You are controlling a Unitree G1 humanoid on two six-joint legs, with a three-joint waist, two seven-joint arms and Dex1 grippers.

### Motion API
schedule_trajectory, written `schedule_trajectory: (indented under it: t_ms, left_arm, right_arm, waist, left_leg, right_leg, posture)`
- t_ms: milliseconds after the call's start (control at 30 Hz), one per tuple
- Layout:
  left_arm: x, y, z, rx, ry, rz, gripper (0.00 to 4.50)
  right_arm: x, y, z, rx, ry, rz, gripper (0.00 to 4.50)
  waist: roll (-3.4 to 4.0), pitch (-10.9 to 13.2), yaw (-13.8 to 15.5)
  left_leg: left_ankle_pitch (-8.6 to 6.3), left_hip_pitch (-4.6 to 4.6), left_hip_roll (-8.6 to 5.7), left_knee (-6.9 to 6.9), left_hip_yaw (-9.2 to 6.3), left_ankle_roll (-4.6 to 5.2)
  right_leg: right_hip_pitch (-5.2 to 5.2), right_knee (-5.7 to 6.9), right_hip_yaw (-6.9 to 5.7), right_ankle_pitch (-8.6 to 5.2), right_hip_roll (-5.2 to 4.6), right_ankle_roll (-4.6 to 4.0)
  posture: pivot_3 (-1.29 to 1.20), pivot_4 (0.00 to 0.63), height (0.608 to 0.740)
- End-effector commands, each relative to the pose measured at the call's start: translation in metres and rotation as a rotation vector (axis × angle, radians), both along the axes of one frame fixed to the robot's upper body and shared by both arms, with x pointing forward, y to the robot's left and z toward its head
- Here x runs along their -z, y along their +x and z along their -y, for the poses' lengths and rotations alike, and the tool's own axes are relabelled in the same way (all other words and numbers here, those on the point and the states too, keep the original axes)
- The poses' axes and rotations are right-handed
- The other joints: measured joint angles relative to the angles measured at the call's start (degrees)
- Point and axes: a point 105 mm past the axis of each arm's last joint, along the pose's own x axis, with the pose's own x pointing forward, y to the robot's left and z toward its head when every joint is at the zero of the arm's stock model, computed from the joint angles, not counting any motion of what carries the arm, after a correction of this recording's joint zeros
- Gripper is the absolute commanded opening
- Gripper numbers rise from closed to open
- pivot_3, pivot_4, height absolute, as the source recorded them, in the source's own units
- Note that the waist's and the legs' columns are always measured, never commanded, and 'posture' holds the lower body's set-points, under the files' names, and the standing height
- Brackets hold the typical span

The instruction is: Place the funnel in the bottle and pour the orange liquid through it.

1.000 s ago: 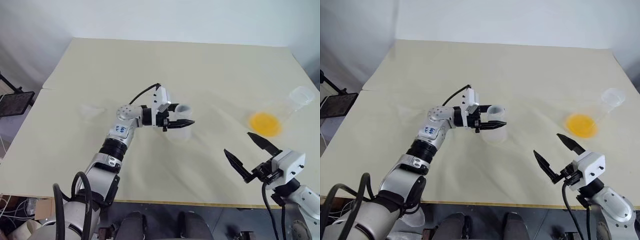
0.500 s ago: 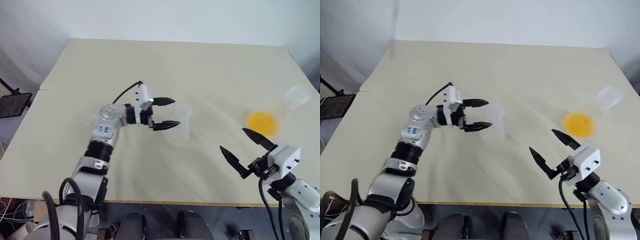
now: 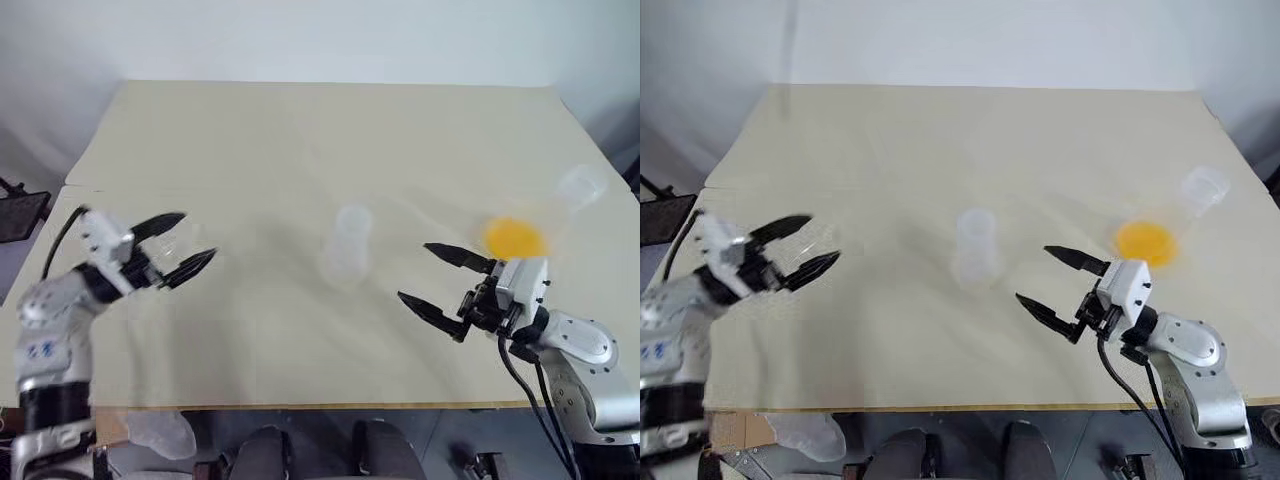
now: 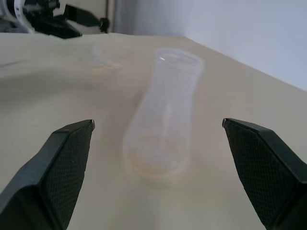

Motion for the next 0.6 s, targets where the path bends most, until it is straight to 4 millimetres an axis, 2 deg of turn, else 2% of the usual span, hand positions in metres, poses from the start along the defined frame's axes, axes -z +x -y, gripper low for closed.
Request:
schedule_trajectory:
  t_ms: [33,133,267,333,400,533,600]
  left_arm:
    - [-0.019,-0.037,-0.036,-0.21,-0.013,0.101,4.48]
    - [0.0,-0.07,-0.057,-0.367,-0.048,0.05,4.48]
    - [0.031,-0.106,-0.073,-0.496,-0.096,-0.044,4.48]
    - [0.043,-0.117,-0.076,-0.532,-0.106,-0.073,4.48]
    - [0.046,-0.118,-0.076,-0.54,-0.118,-0.078,4.48]
    - [0.04,-0.093,-0.043,-0.452,-0.153,-0.055,4.48]
    - [0.038,-0.074,-0.042,-0.474,-0.122,-0.027,4.48]
  right_arm:
    - [-0.001,-0.005,-0.023,-0.175,-0.054,-0.002,4.5]
    - [0.004,-0.006,-0.033,-0.254,-0.093,-0.004,4.5]
    - [0.007,-0.004,-0.036,-0.293,-0.112,-0.01,4.5]
    - [0.007,-0.002,-0.035,-0.295,-0.112,-0.011,4.5]
    - [0.006,0.0,-0.035,-0.294,-0.11,-0.011,4.5]
    - [0.006,0.005,-0.031,-0.272,-0.106,-0.008,4.5]
    - [0.005,0.006,-0.029,-0.256,-0.11,0.001,4.5]
  waist:
    - [-0.02,0.0,0.4]
    - [-0.01,0.0,0.4]
    - [-0.01,0.0,0.7]
    - [-0.01,0.0,0.9]
    - [-0.01,0.0,0.9]
    - [-0.01,0.0,0.9]
    - [0.04,0.0,0.9]
  left_leg:
    - [-0.01,-0.01,-0.01,0.06,-0.02,0.02]
    - [-0.07,0.05,-0.05,-0.01,-0.02,0.09]
    - [-0.08,0.04,-0.12,-0.03,-0.08,0.1]
    - [-0.08,0.04,-0.16,0.0,-0.15,0.1]
    - [-0.08,0.09,-0.2,0.02,-0.29,0.11]
    - [-0.08,0.13,-0.19,0.02,-0.42,0.11]
    - [-0.09,0.15,-0.23,0.02,-0.65,0.11]
  right_leg:
    - [0.06,-0.05,0.0,0.0,-0.03,0.0]
    - [0.11,-0.11,0.01,0.02,-0.15,0.0]
    - [0.15,-0.13,-0.11,0.02,-0.27,0.0]
    - [0.2,-0.13,-0.19,0.02,-0.32,0.0]
    - [0.39,-0.35,-0.33,0.02,-0.37,0.0]
    - [0.6,-0.68,-0.51,0.02,-0.38,0.0]
    - [0.76,-0.72,-0.78,0.02,-0.5,0.0]
  posture:
    - [0.0,0.15,0.74]
    - [0.0,0.15,0.74]
    - [0.0,0.15,0.74]
    - [0.0,0.15,0.74]
    - [0.0,0.15,0.74]
    - [0.0,0.15,0.74]
    - [0.0,0.15,0.74]
